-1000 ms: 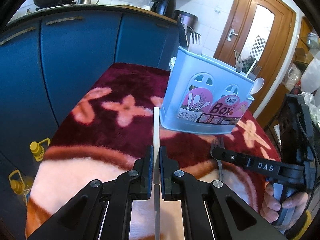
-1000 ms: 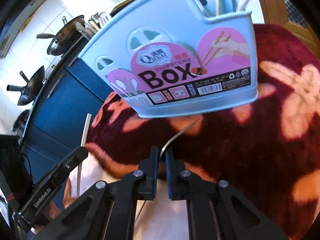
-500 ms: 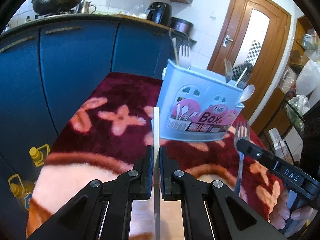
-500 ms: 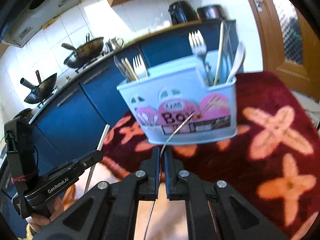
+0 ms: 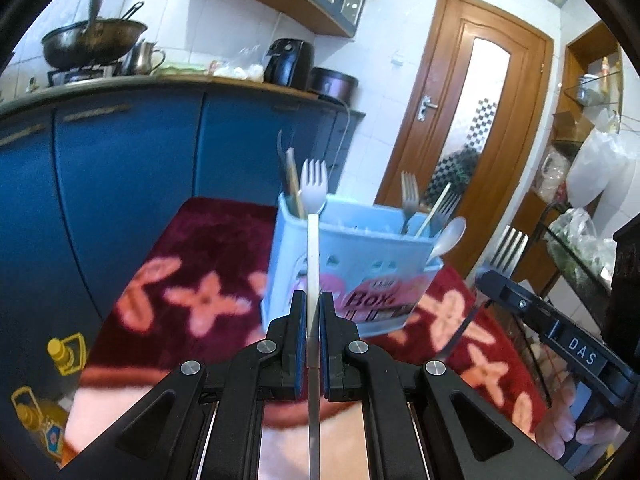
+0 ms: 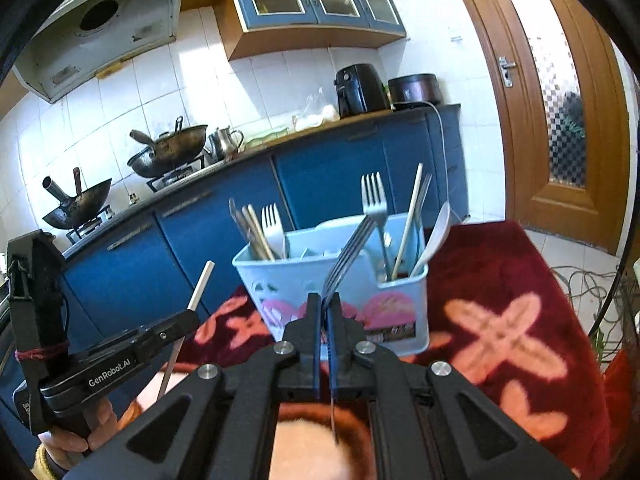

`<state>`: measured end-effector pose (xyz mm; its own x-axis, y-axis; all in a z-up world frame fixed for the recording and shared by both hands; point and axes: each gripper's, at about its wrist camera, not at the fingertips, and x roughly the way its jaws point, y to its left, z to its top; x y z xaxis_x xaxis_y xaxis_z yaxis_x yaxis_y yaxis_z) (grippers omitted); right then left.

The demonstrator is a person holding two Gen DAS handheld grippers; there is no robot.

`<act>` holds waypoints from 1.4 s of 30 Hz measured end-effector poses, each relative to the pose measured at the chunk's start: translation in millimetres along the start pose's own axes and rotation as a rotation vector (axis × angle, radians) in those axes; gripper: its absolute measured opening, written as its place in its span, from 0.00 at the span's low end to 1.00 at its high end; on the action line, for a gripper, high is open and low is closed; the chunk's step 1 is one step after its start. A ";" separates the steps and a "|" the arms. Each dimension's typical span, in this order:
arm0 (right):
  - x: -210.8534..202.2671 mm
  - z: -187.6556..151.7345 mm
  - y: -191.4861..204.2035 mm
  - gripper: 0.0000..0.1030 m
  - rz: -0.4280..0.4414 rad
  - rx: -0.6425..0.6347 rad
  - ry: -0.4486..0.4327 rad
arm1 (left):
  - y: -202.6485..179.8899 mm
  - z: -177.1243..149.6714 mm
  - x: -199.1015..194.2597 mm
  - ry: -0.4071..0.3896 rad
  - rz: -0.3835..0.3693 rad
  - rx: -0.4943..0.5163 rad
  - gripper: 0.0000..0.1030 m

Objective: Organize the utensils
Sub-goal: 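Lower the fork into the holder with the right tool while the left tool inserts its fork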

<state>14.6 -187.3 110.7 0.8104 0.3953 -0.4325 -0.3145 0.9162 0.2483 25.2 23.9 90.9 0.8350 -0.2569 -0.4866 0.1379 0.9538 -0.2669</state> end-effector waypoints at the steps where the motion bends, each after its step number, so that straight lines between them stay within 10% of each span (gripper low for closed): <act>1: -0.8 3.7 -0.7 0.04 -0.001 -0.004 -0.007 | -2.3 5.6 0.6 -0.009 -0.010 0.000 0.06; 42: 8.6 102.5 -25.2 0.04 -0.054 -0.020 -0.171 | -23.2 134.5 72.6 -0.298 -0.122 -0.033 0.06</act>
<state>80.2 -213.7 189.5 0.8981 0.3302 -0.2904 -0.2765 0.9376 0.2109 154.2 4.0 173.6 0.9333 -0.3074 -0.1855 0.2331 0.9118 -0.3380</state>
